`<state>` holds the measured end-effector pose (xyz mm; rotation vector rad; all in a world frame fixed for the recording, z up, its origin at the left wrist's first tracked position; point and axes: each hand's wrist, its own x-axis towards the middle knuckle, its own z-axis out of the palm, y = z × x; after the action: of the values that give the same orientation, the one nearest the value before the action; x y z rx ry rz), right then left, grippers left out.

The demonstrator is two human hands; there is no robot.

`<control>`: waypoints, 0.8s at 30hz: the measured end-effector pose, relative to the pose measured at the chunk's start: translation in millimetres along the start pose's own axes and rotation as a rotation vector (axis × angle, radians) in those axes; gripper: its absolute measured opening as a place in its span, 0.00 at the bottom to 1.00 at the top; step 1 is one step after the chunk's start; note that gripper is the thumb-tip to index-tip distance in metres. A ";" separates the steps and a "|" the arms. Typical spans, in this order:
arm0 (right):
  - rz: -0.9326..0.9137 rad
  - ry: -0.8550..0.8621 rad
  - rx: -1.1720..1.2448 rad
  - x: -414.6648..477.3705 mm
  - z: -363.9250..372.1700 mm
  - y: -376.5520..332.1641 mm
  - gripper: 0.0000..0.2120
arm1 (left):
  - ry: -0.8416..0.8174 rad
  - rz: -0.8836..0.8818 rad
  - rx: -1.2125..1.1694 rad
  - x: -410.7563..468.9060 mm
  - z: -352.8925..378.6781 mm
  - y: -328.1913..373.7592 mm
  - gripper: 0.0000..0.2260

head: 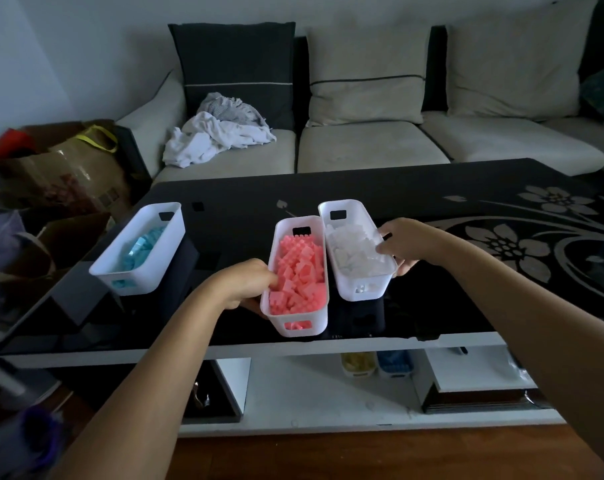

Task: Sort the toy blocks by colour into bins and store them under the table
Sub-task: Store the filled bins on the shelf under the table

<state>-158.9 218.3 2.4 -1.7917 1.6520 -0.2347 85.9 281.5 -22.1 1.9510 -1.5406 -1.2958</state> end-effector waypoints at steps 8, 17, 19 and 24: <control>0.025 -0.176 -0.365 -38.0 -32.3 25.8 0.14 | -0.318 -0.029 0.218 -32.9 -18.1 -16.8 0.08; 0.019 -0.349 -0.749 -86.6 -45.8 45.2 0.07 | -0.448 -0.047 0.816 -51.1 9.9 -0.7 0.08; 0.010 -0.380 -0.778 -91.0 -44.7 50.6 0.07 | -0.474 -0.049 0.926 -48.9 25.2 -0.2 0.09; -0.072 -0.390 -0.918 -97.5 -35.1 65.6 0.08 | -0.557 -0.105 1.069 -28.7 53.6 -16.8 0.08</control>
<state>-249.1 299.5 20.6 -2.3271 1.4965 0.9324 52.6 327.3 -49.9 2.3360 -2.8757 -1.2203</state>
